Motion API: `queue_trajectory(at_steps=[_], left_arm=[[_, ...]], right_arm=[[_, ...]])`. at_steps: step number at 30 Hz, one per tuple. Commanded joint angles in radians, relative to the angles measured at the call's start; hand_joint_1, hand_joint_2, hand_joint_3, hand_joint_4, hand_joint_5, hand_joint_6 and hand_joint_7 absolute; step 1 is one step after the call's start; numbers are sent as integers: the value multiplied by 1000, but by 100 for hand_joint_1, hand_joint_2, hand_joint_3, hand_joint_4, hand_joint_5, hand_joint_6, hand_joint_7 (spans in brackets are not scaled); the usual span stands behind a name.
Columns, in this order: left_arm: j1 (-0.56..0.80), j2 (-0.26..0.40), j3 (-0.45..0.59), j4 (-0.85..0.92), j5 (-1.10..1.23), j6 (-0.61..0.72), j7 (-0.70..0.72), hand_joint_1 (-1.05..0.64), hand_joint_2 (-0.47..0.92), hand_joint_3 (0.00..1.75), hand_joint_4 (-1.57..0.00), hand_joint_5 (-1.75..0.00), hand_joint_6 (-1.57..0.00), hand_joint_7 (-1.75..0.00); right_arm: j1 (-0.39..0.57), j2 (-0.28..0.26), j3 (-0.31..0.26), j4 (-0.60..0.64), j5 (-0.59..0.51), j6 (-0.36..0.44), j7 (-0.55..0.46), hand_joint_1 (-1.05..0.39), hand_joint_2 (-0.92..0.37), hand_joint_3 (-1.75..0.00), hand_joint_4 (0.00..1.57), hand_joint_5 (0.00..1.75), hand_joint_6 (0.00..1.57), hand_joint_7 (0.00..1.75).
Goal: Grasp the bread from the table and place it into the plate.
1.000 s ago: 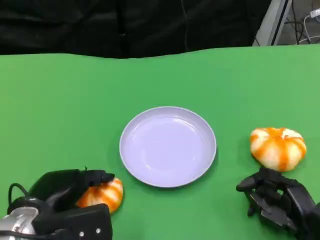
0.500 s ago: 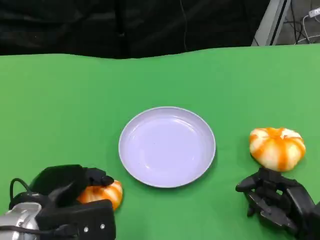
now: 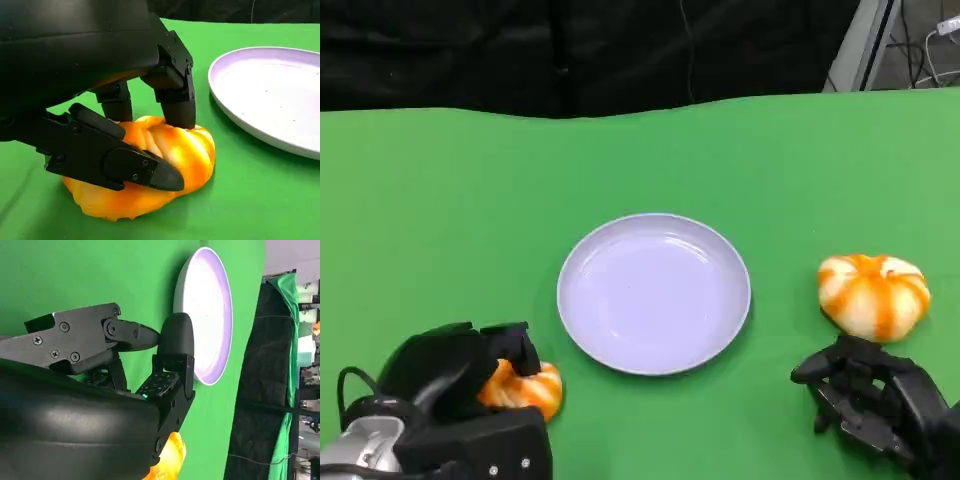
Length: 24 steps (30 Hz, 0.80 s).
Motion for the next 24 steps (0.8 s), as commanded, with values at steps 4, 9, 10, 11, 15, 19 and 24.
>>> queue_trajectory(at_steps=[4,9,10,11,15,19,24], left_arm=[[22,13,-14,36,11,15,-2,-7,92,18,-62,-175,-63,-154],[20,12,-14,55,16,-2,32,-7,92,18,-62,-175,-63,-154],[21,12,-10,69,19,-22,68,-10,91,17,-63,-175,-63,-154],[21,11,-8,81,20,-37,94,-10,90,16,-63,-175,-63,-153],[38,18,7,63,15,-84,162,-10,89,15,-66,-175,-67,-150],[54,32,19,19,26,-96,185,-9,88,15,-65,-175,-67,-148],[74,40,44,-56,41,-76,180,-9,89,14,-66,-175,-70,-141]], right_arm=[[18,-13,-5,-5,1,12,-2,-28,-92,-43,66,174,76,107],[18,-12,-5,-6,2,13,-1,-28,-92,-43,66,174,75,107],[18,-12,-5,-5,0,12,-2,-28,-92,-44,66,174,75,107],[17,-13,-4,-5,0,12,-3,-28,-92,-44,66,174,75,107],[15,-13,-6,2,3,9,3,-28,-92,-44,65,174,75,107],[15,-13,-6,1,4,13,3,-28,-92,-44,65,174,75,107],[13,-14,-3,9,-5,-3,-5,-28,-92,-44,66,174,75,106]])
